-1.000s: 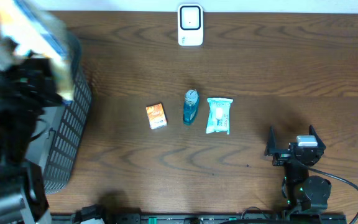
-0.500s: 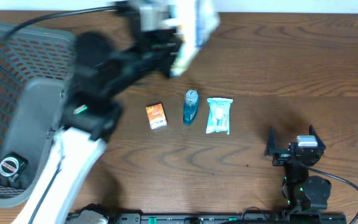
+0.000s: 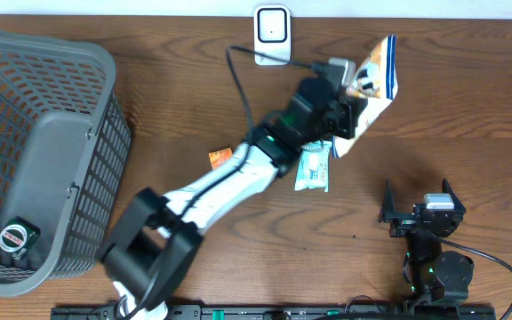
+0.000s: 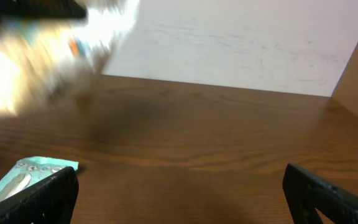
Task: Scan the item barcode
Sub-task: 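Carry the yellow snack bag past the scanner and lower it onto the table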
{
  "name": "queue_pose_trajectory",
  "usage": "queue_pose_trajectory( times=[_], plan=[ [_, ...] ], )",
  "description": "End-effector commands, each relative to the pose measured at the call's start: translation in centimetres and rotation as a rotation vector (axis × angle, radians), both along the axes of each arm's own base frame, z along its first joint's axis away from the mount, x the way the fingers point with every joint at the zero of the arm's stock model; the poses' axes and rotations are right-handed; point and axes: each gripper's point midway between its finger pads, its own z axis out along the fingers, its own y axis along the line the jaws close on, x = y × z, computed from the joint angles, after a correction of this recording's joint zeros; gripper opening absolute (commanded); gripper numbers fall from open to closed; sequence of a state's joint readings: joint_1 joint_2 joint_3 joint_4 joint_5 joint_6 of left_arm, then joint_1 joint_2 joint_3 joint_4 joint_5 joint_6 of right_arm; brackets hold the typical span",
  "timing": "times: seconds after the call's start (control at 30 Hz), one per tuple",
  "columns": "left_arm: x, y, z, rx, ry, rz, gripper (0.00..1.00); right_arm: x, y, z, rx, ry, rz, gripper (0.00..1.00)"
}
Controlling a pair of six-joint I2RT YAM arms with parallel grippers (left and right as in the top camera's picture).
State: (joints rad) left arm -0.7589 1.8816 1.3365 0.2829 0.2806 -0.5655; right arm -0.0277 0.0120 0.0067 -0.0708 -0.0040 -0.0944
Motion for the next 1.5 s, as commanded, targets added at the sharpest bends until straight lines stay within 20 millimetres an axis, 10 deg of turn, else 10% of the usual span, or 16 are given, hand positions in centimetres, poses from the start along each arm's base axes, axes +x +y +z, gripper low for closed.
queue_pose_trajectory(
  times=[0.0, 0.23, 0.4, 0.63, 0.93, 1.13, 1.47],
  plan=[
    [0.9, -0.5, -1.7, -0.053, 0.117, 0.172, 0.07, 0.0, 0.0, 0.0, 0.011, -0.001, -0.004, 0.99],
    [-0.6, -1.8, -7.8, 0.039, 0.229, 0.194, 0.07, 0.0, 0.0, 0.0, 0.011, -0.001, -0.004, 0.99],
    [-0.8, -1.6, -8.0, 0.061, 0.231, 0.192, 0.23, 0.0, 0.0, 0.0, 0.011, -0.001, -0.004, 0.99],
    [-0.5, -2.3, -3.3, 0.058, 0.082, 0.119, 0.45, 0.0, 0.0, 0.0, 0.011, -0.001, -0.004, 0.99],
    [-0.6, -0.8, 7.7, 0.181, -0.172, 0.052, 0.56, 0.0, 0.0, 0.0, 0.011, -0.001, -0.004, 0.99],
    [1.2, 8.2, 14.7, 0.419, -0.246, 0.28, 0.63, 0.0, 0.0, 0.0, 0.011, -0.001, -0.004, 0.99],
    [0.5, 30.3, 23.1, 0.461, -0.178, 0.74, 0.86, 0.0, 0.0, 0.0, 0.011, -0.001, -0.004, 0.99]
  ],
)
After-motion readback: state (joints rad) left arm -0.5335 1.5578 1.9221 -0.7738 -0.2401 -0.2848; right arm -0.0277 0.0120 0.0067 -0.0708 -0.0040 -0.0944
